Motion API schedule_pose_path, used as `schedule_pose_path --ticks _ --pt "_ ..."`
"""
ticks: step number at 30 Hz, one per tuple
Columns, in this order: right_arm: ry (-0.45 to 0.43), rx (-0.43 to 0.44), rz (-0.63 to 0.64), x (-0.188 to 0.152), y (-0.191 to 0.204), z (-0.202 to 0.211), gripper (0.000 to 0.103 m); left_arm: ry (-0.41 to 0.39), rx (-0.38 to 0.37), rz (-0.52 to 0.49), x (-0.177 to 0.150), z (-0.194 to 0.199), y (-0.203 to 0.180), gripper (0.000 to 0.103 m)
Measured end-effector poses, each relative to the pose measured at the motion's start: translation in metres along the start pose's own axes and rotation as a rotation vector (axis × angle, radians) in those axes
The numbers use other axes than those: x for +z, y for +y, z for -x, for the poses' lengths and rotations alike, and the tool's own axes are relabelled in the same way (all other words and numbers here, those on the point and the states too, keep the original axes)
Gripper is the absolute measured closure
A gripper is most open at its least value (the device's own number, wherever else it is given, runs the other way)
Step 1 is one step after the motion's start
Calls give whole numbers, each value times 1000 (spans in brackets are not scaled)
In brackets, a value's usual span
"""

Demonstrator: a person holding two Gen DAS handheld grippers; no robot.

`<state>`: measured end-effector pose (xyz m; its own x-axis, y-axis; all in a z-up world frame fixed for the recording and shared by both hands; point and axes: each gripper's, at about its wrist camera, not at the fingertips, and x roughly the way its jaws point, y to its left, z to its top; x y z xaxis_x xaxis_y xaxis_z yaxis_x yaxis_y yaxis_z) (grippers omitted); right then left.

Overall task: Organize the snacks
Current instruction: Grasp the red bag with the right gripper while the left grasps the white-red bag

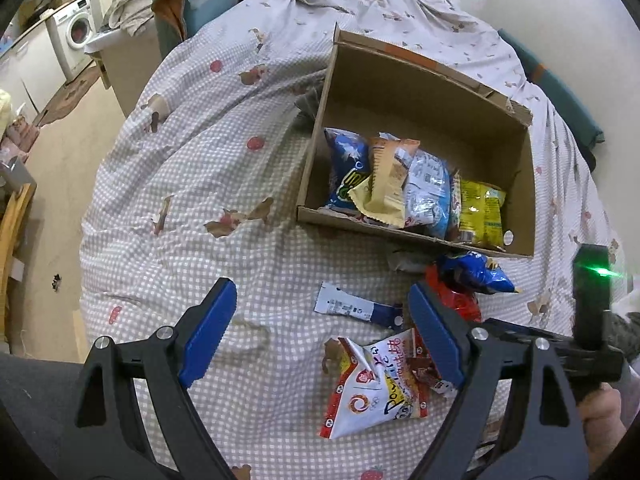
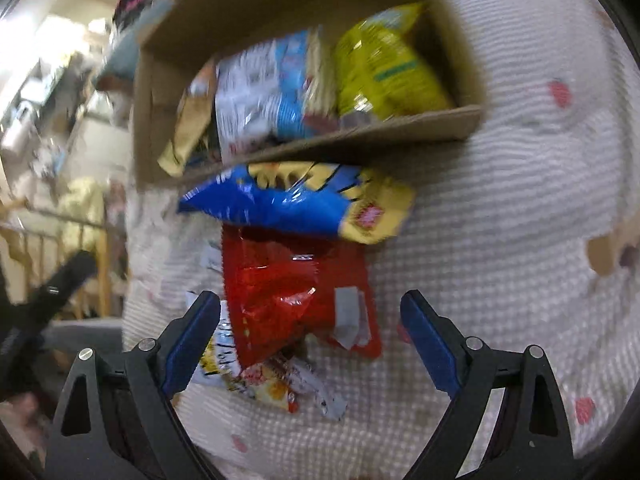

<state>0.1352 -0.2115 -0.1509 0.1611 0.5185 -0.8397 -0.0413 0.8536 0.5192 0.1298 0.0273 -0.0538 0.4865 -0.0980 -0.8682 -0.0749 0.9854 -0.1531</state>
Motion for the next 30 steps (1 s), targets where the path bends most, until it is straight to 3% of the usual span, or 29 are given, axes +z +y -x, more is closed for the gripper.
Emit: schedule_pose_path --ticks 8,9,10,13,20,23,30 --pt "75 -87 67 5 19 -38 6 33 7 6 -1 -10 1 17" --pt "76 -95 84 3 20 -39 10 33 10 0 -1 -11 0 17" --pt "74 -92 101 1 22 -39 25 35 14 -5 -2 -11 -1 17" --pt "74 -67 113 -2 28 -36 39 45 9 -1 -2 -13 -1 17" --pt "57 10 107 -16 29 1 41 107 0 11 -7 -20 4 18" --pt "33 57 126 -20 29 25 41 168 -19 12 -14 -30 4 17" --pt "-111 200 71 -36 10 76 41 407 -102 -46 -49 -72 -20 18"
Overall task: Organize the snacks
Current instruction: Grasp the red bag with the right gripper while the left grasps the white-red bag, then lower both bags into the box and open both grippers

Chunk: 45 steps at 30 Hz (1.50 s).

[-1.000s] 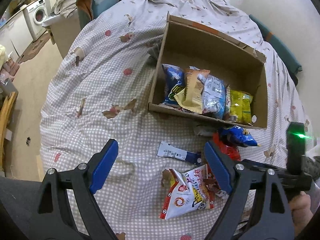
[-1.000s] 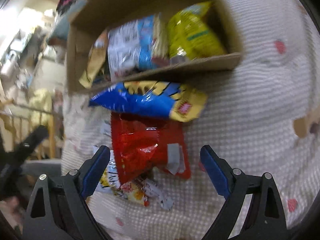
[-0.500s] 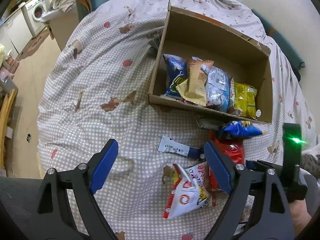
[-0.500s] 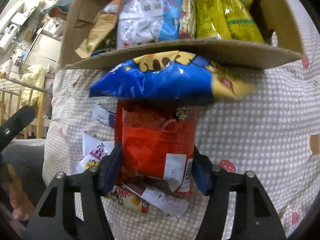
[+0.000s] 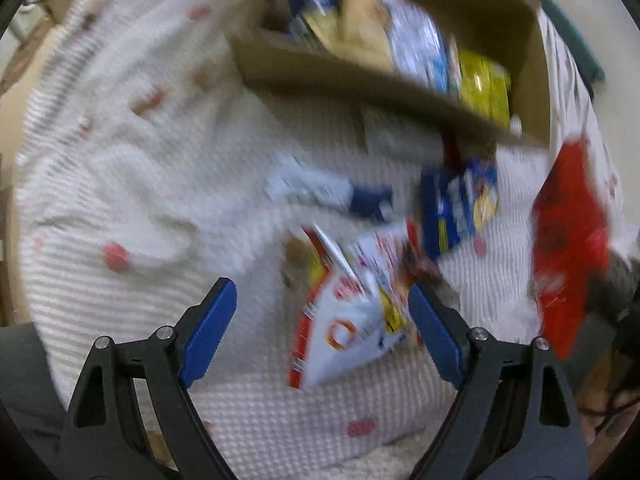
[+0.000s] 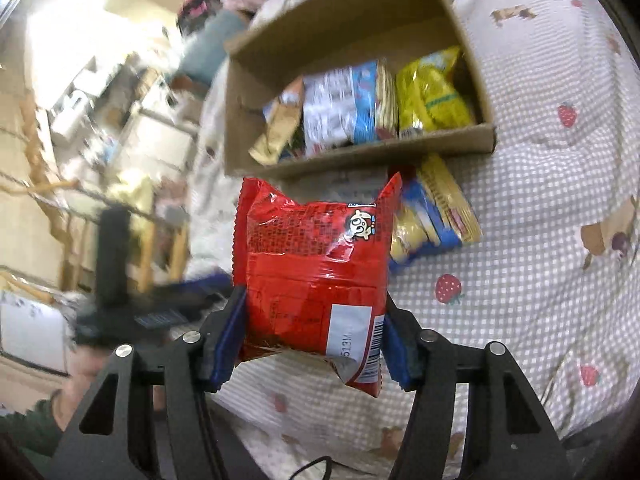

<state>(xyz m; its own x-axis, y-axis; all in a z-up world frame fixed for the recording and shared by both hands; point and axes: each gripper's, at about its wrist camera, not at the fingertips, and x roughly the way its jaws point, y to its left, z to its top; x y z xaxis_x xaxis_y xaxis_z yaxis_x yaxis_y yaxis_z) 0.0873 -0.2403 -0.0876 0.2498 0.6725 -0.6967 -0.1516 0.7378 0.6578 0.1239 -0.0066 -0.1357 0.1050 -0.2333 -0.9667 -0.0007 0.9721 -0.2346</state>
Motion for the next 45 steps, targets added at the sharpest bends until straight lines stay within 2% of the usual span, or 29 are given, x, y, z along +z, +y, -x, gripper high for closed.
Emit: schedule_pose_path --ticks 1,4,6,8,10,11,14,17,23,25,28,31,35,41,45 --pt "-17 5 -9 -1 -1 4 41 35 -12 -12 -3 -9 -4 18" --pt "-42 16 -37 -1 -5 9 41 73 -26 -22 -5 -23 -9 18" --pt "-47 9 -42 -1 -9 11 41 82 -28 -20 -5 -31 -11 24" --pt "-46 8 -49 2 -12 12 41 98 -50 -22 -6 -36 -12 42" --pt "-43 4 -50 3 -13 12 41 122 -75 -31 -7 -40 -14 51" --pt "-42 -1 -48 3 -10 7 41 118 -73 -33 -7 -41 -15 59" --pt "-39 -10 -41 1 -8 3 41 100 -79 -48 -8 -33 -13 66" --pt "-41 -10 -40 2 -8 3 41 46 -66 -45 -10 -16 -9 73" --pt "-55 -1 -35 1 -7 6 41 -100 -60 -24 -11 22 0 74" --pt "-63 6 -32 1 -6 7 41 -127 -87 -5 -10 31 3 74" --pt "-73 8 -20 0 -3 9 41 -178 -53 -8 -11 44 6 74" --pt "-78 -1 -16 1 -3 10 41 -197 -2 -7 -9 44 7 74" --pt "-87 -3 -24 2 -4 12 41 -210 7 24 -1 49 17 75" --pt "-130 -29 4 5 1 23 41 -310 9 7 5 87 20 75" --pt "-161 -30 15 12 3 30 41 -343 4 10 20 100 19 75"
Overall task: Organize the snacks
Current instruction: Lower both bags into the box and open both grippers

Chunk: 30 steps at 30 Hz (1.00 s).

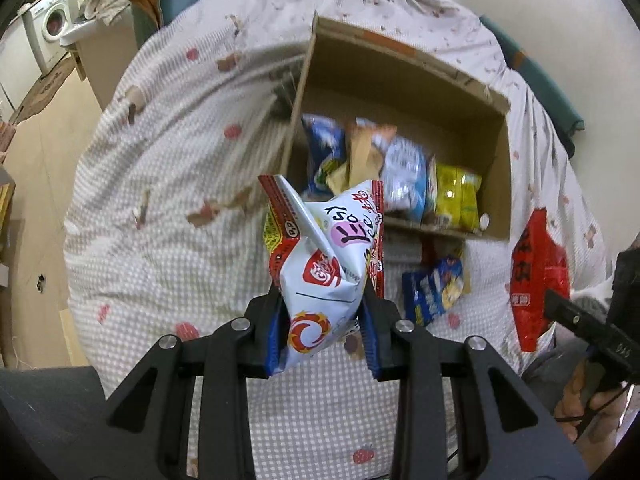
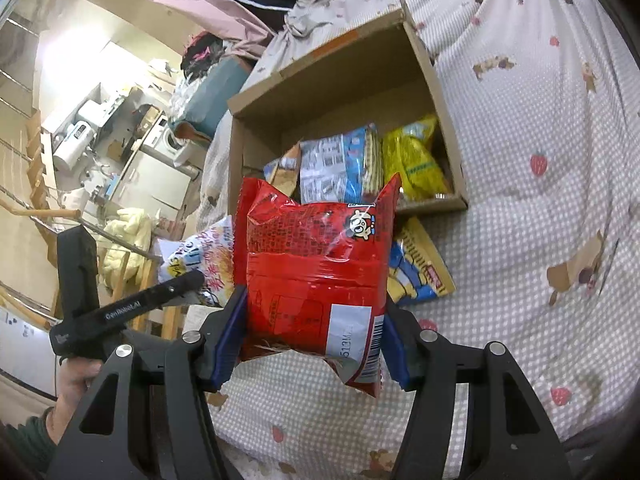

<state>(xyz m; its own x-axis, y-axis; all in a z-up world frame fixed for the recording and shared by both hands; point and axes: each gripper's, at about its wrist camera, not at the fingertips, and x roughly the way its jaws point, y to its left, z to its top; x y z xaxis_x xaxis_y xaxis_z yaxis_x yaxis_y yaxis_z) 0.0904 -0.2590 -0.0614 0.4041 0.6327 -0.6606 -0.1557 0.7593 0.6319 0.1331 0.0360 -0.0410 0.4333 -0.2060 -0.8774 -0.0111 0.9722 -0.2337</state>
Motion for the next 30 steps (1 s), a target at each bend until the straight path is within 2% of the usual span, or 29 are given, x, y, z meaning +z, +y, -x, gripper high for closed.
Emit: schedule_pose_path --ticks 6,13,24,30 --pt "-23 -18 9 17 -2 -1 41 -55 18 -2 31 12 0 75" --pt "-21 -37 18 39 -7 -16 41 -89 44 -24 65 2 -12 75" --pt "-53 -91 65 100 -14 -49 41 -67 67 -97 118 -51 -50 75" --pt "-17 -134 107 127 -16 -84 41 -47 45 -87 134 -80 -61 75"
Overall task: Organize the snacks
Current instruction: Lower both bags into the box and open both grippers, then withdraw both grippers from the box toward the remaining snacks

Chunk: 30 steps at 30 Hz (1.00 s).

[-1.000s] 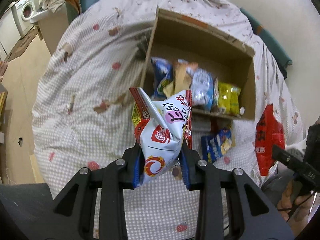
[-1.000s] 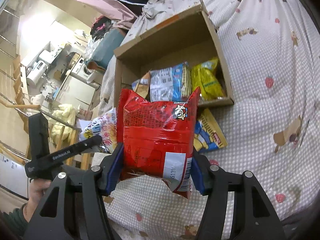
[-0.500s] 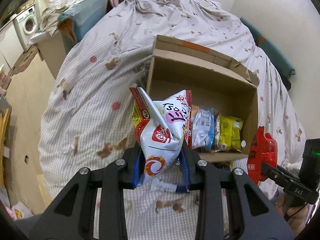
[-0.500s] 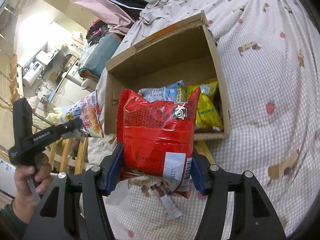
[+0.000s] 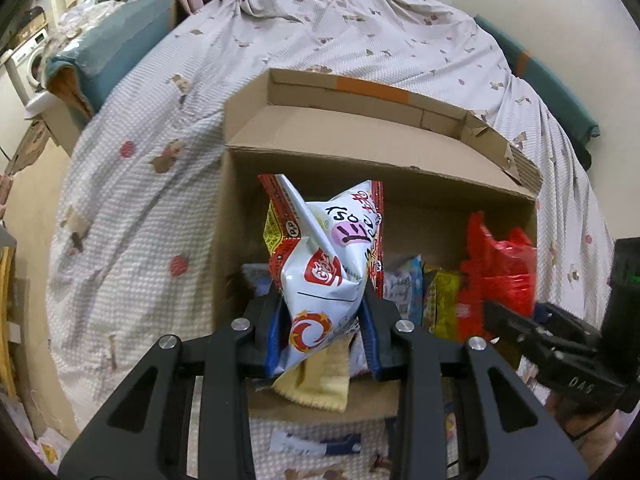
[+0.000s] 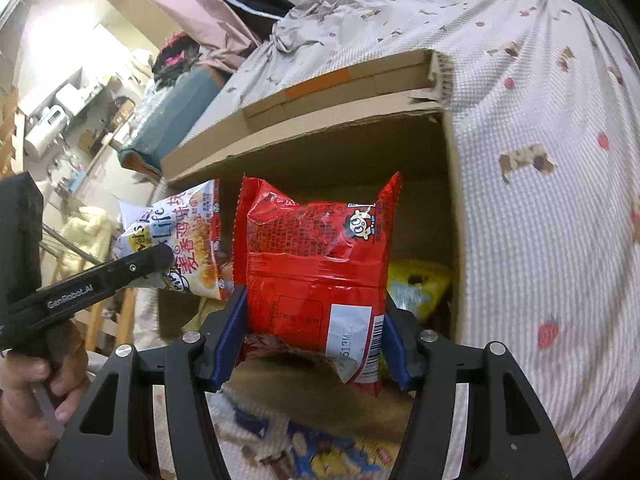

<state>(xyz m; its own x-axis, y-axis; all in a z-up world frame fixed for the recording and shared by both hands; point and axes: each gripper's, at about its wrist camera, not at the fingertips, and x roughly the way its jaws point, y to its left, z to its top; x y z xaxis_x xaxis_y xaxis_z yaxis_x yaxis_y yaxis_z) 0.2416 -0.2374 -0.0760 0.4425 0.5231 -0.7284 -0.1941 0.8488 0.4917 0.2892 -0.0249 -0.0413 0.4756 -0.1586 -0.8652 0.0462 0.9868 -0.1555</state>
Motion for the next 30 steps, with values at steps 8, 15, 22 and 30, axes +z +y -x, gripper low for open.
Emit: schedule_pose_path --ticks 8,15,22,30 --pt "-11 -3 22 15 -1 -12 39 36 -21 16 5 -27 -1 73" --pt "-29 54 -2 19 -4 -9 14 9 18 -12 8 -24 -6 50" --pt "-88 105 -60 24 -15 11 7 -42 40 -7 9 -7 0 33" --pt "-108 103 -102 22 -26 25 7 -32 44 -1 4 -1 5 33"
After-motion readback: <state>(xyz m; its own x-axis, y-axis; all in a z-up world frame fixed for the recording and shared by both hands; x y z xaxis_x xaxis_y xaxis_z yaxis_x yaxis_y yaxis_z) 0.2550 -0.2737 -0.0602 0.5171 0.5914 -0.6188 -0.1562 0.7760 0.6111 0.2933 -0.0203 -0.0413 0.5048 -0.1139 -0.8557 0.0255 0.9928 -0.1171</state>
